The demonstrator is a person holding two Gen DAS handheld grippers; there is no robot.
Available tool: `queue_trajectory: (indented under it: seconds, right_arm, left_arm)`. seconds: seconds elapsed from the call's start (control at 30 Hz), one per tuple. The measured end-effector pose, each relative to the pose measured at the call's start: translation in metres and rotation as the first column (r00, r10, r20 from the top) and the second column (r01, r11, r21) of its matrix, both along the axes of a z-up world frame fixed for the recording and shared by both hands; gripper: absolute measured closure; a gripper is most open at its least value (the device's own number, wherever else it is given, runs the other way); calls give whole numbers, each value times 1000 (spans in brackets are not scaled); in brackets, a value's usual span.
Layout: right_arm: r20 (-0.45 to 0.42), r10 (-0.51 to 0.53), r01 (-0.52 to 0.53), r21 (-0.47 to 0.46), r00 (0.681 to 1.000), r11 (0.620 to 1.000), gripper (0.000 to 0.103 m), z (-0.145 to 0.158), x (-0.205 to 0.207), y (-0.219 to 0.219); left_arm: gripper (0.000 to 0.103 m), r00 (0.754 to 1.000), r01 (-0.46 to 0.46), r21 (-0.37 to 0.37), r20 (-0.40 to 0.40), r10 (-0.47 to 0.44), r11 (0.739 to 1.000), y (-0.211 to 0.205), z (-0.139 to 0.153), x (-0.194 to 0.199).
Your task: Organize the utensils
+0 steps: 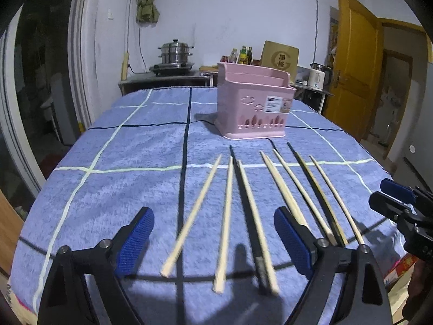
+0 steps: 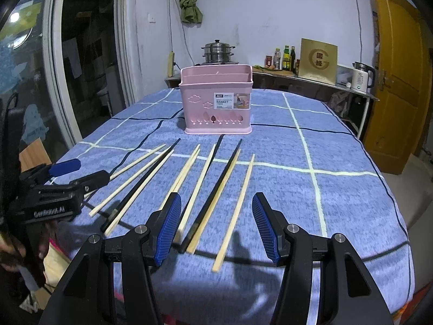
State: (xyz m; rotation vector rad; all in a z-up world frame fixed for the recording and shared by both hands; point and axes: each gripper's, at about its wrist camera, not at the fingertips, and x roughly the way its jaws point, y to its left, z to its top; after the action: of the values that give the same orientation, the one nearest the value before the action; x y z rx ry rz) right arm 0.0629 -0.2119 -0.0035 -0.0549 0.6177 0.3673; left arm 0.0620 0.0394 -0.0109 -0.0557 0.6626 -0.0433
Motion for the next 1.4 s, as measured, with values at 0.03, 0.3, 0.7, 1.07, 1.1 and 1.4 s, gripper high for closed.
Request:
queue_trajectory:
  seconds: [0.03,0.3,0.7,1.07,1.1,1.4]
  right_arm:
    - [-3,4,-4,-4,1000,1000,48,0,4,2]
    - [-79,30,-31,-15,996,999,48,-2,46,14]
    - [-211,73,-87,-58,975,994,72,-18,102,42]
    - [-309,69,-98,-80,948,992,84,-33,140,62]
    - [-317,65,-97,-85,946,992,84,-35,144,65]
    - [-337,52,-100,-124,940,987,90,-40,164,79]
  left_arm:
    - [20,1000,-12,12,-13,12,1000,5,0,6]
    - [22,985,80,39,-156,-73,996,21,-10,62]
    - [45,951,176,84,-272,-147,981,16,-31,113]
    - [61,941,232,122,-280,-190,965,3,-29,134]
    - [62,939,238,120,-280,-197,964,2,-29,136]
    - [65,920,284,96,-307,-243,954,-1,-29,149]
